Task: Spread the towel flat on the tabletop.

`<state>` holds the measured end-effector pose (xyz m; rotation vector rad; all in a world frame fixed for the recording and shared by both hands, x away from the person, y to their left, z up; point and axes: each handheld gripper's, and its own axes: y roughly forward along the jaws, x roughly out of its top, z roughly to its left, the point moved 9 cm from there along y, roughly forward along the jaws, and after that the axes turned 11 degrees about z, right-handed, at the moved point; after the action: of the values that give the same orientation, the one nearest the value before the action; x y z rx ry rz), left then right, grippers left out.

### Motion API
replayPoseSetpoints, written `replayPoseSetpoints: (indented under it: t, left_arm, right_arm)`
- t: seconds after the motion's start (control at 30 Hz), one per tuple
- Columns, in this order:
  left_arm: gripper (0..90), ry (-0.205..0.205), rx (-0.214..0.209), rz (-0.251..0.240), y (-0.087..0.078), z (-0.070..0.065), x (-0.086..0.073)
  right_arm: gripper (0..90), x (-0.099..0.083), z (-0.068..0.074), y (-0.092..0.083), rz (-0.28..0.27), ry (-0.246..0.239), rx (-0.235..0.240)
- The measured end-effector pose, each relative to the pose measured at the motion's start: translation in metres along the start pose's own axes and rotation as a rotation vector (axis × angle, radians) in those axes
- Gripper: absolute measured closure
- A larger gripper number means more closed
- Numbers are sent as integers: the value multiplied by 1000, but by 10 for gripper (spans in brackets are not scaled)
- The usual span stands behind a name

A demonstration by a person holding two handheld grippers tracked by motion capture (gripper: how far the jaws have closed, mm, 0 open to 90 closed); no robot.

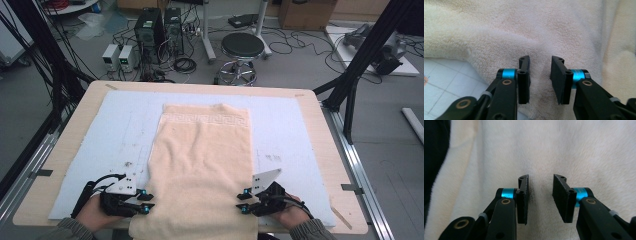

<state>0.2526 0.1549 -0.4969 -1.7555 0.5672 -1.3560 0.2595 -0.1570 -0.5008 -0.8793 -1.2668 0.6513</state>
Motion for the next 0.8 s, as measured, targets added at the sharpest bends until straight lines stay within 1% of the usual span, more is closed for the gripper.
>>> replayPoseSetpoints:
  t: [0.03,0.1,0.13,0.23,0.3,0.33,0.37,0.4,0.43,0.47,0.5,0.53,0.57,0.6,0.63,0.67,0.7,0.73,0.77,0.8]
  left_arm:
    - [735,-9,1,4,0,0,0]
    - [843,-19,-13,8,-2,0,-1]
    - [857,-15,-12,13,-2,-1,-2]
    - [869,-4,-23,8,-7,-5,-4]
    - [869,-7,-40,-15,-12,-8,-5]
    - [869,-15,-51,-26,-14,-9,-5]
    - [865,-12,-46,-32,-16,-8,-5]
    - [730,-16,-36,-36,-17,-7,-5]
    - [698,-30,-32,-42,-16,-6,-3]
    - [690,-27,-43,-45,-15,-8,-1]
    - [674,-13,-53,-46,-14,-10,1]
    - [674,6,-65,-49,-12,-13,4]
    - [666,24,-77,-41,-9,-17,6]
    - [666,40,-86,-37,-7,-20,8]
    - [666,60,-91,-10,-3,-23,8]
    - [677,75,-93,6,1,-25,8]
    - [693,88,-90,23,4,-26,7]
    - [723,99,-79,29,6,-27,6]
    - [776,87,-70,28,6,-26,6]
    - [821,87,-70,28,6,-26,6]
  right_arm:
    - [673,1,-1,1,-18,3,-3]
    - [696,0,-2,0,-18,17,8]
    - [700,0,-2,0,-19,16,6]
    - [707,-1,-2,0,-17,15,-3]
    - [706,-1,-1,0,-16,12,-3]
    - [706,-1,-1,0,-16,12,-3]
    - [705,-1,0,-1,-15,14,3]
    - [704,1,-1,-2,-22,11,1]
    - [702,3,0,-4,-33,7,7]
    - [700,5,1,-5,-47,4,10]
    - [697,7,5,-6,-56,-3,26]
    - [697,7,5,-6,-56,-3,26]
    - [691,9,8,-6,-64,-15,39]
    - [682,10,11,-5,-63,-32,40]
    - [679,11,12,-4,-58,-46,41]
    - [682,9,15,3,-22,-54,49]
    - [690,7,14,6,-14,-54,45]
    - [720,7,14,6,-24,-48,40]
    - [761,7,13,6,-30,-44,34]
    - [761,7,13,6,-30,-44,34]
